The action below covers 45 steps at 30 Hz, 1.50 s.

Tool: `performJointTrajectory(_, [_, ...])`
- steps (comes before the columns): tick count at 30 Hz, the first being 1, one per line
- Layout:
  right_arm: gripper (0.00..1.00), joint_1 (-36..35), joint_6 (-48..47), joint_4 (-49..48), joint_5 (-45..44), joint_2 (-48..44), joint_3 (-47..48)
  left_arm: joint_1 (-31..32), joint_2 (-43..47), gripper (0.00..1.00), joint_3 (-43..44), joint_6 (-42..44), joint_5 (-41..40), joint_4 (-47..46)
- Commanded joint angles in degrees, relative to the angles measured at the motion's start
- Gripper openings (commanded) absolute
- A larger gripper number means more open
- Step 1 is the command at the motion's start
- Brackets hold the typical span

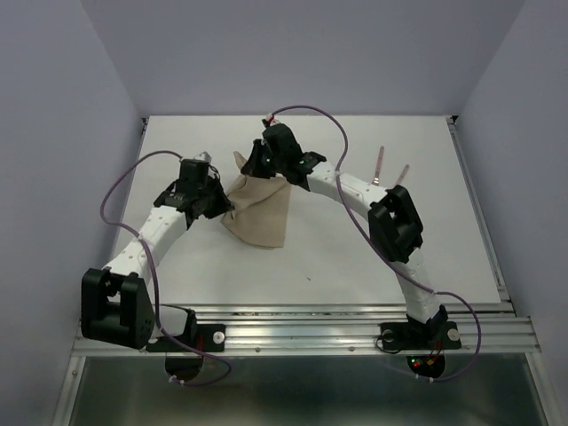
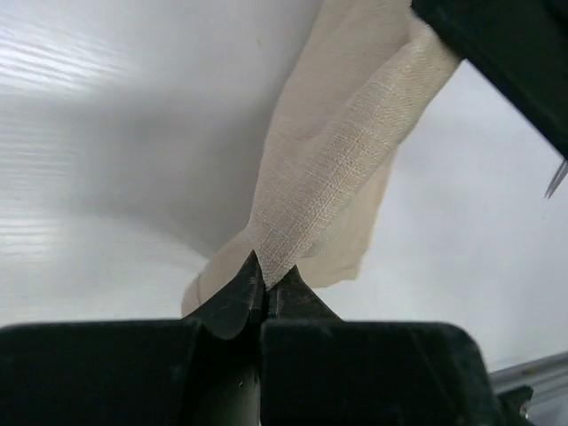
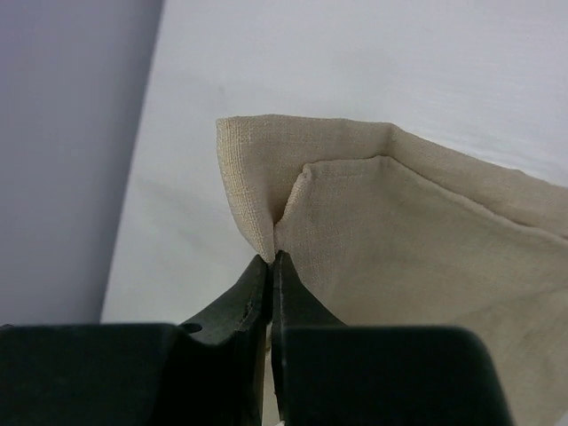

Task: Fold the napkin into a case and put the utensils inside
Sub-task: Turn over the upper triangle folded napkin at the center of the board.

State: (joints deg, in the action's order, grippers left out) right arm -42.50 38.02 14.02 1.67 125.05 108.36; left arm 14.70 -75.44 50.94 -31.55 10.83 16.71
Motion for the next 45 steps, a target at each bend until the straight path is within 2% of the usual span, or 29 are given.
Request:
performJointTrajectory(1, [0.01, 0.05, 5.65, -13.98, 8.67, 3.79, 7.21, -4.49, 5.03, 0.00, 7.58, 5.62, -10.01, 13.16])
performJointTrajectory(4, [0.01, -0.48, 10.92, -25.39, 12.72, 5.20, 9.15, -6.08, 7.58, 0.00, 15.49, 7.55, -18.43, 17.64])
performJointTrajectory(8, [0.01, -1.00, 16.45, -35.88, 16.68, 6.87, 12.06, -6.70, 9.78, 0.00, 27.87, 12.02, -28.21, 22.48])
performJointTrajectory(10, [0.01, -1.01, 17.96, -41.87, 17.14, 6.17, 10.04, -6.61, 10.75, 0.00, 29.48, 13.88, -29.28, 22.32])
performJointTrajectory(13, [0.01, -1.01, 17.88, -44.16, 16.17, 4.85, 5.21, -6.61, 11.98, 0.00, 28.00, 16.60, -29.12, 20.74])
performJointTrajectory(19, [0.01, 2.94, 20.16, -52.24, 17.13, 1.95, -10.34, -3.19, 12.25, 0.00, 14.12, 13.98, -24.27, 13.80])
performJointTrajectory(20, [0.01, 3.56, 19.82, -52.60, 18.53, 1.60, -14.36, -0.31, 11.38, 0.00, 10.10, 11.97, -24.97, 11.53])
performJointTrajectory(22, [0.01, 5.49, 20.16, -55.23, 19.85, 0.98, -19.38, 3.21, 9.71, 0.00, 7.43, 9.59, -26.20, 9.84])
performJointTrajectory(23, [0.01, 6.19, 21.21, -56.90, 20.56, 0.28, -24.72, 7.06, 7.61, 0.00, 5.86, 7.32, -26.47, 8.09])
performJointTrajectory(30, [0.01, 11.38, 21.75, -64.55, 22.76, -6.30, -43.55, 19.92, -1.37, 0.00, 7.60, 1.50, -29.54, 6.84])
performJointTrajectory(37, [0.01, 14.46, 21.48, -65.17, 23.64, -11.06, -53.06, 23.88, -3.57, 0.00, 6.19, 0.26, -29.64, 7.28])
performJointTrajectory(42, [0.01, 14.46, 22.27, -63.86, 23.47, -16.76, -54.66, 24.85, -0.60, 0.00, 6.54, 2.80, -29.20, 8.08])
performJointTrajectory(45, [0.01, 14.46, 21.22, -55.36, 20.84, -20.54, -50.81, 24.94, 1.86, 0.00, 7.68, 5.35, -27.45, 7.90])
